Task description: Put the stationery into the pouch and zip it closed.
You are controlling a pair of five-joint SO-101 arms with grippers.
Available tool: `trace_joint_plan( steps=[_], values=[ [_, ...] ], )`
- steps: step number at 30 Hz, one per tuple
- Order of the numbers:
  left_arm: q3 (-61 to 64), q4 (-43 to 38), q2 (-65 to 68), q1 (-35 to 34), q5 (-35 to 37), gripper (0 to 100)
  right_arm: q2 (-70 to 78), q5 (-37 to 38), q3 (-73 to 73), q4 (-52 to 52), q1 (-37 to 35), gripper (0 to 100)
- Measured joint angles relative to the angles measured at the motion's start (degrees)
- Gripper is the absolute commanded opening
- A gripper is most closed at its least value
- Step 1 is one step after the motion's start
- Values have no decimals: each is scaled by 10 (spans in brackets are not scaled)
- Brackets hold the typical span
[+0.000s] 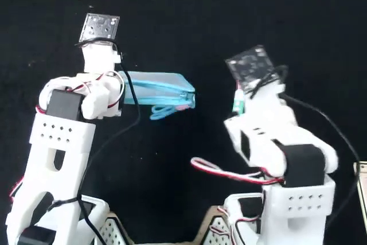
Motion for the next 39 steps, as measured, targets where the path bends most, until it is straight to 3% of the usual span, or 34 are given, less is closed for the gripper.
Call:
trace_joint_plan(
  steps=[3,7,12,17,26,39],
  values=[
    [36,-40,0,4,0,30,33,0,20,-21,57,158],
    [58,-63,0,10,0,30,139,-25,73,-90,75,158],
    [69,-64,0,10,11,30,281,-69,74,-176,74,158],
    [75,-64,-1,11,40,30,399,-110,55,-196,58,158],
    [81,-64,-1,12,47,30,530,-152,33,-297,33,158],
    [97,-65,-1,39,47,30,688,-168,-107,-311,33,158]
  ],
)
